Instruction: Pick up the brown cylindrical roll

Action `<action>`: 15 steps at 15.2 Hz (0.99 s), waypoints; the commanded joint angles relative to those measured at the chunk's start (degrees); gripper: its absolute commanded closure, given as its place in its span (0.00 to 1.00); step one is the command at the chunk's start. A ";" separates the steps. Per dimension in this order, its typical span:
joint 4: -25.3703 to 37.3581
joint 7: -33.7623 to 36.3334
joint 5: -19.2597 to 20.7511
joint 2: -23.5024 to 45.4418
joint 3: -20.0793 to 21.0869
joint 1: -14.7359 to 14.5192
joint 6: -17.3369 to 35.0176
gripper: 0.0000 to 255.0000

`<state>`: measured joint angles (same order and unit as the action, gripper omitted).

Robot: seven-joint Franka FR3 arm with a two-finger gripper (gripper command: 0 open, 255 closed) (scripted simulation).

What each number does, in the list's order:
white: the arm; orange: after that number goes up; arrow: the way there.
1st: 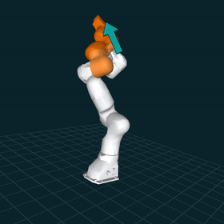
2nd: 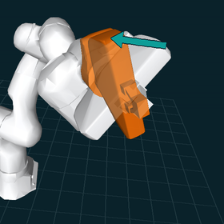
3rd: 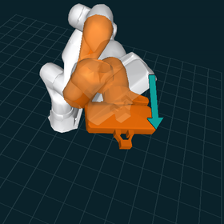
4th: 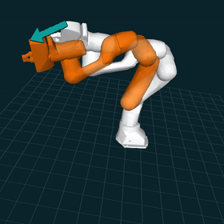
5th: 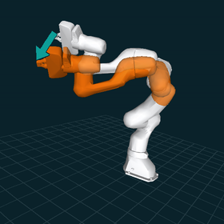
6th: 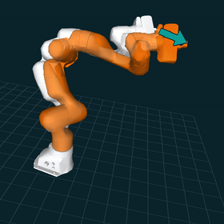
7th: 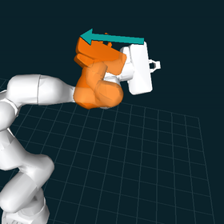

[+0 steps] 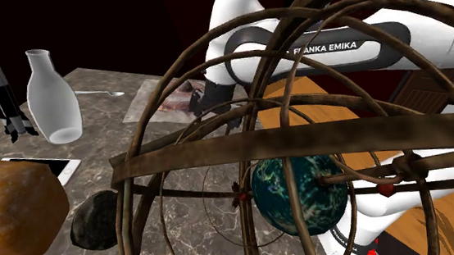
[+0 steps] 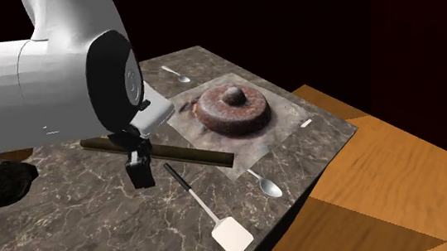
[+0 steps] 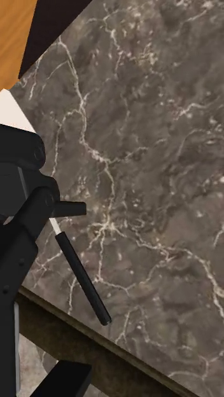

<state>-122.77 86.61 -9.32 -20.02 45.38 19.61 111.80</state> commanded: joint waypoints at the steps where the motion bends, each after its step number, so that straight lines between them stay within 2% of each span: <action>1: 3.73 9.23 3.82 6.06 4.85 3.38 1.48 0.00; 3: 7.67 18.69 9.62 13.07 9.32 6.22 2.19 0.00; 5: 12.07 29.07 17.40 21.42 12.51 7.27 1.90 0.00; 6: 14.46 34.15 21.47 25.73 12.92 6.53 1.29 0.00; 8: 19.48 42.84 28.17 33.25 11.34 3.02 -0.37 0.00; 9: 20.11 43.60 28.58 33.88 10.36 1.97 -0.52 0.00; 15: 17.03 45.15 30.43 35.46 9.36 1.25 3.36 0.00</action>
<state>-105.38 131.26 20.59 14.95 54.94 21.15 114.55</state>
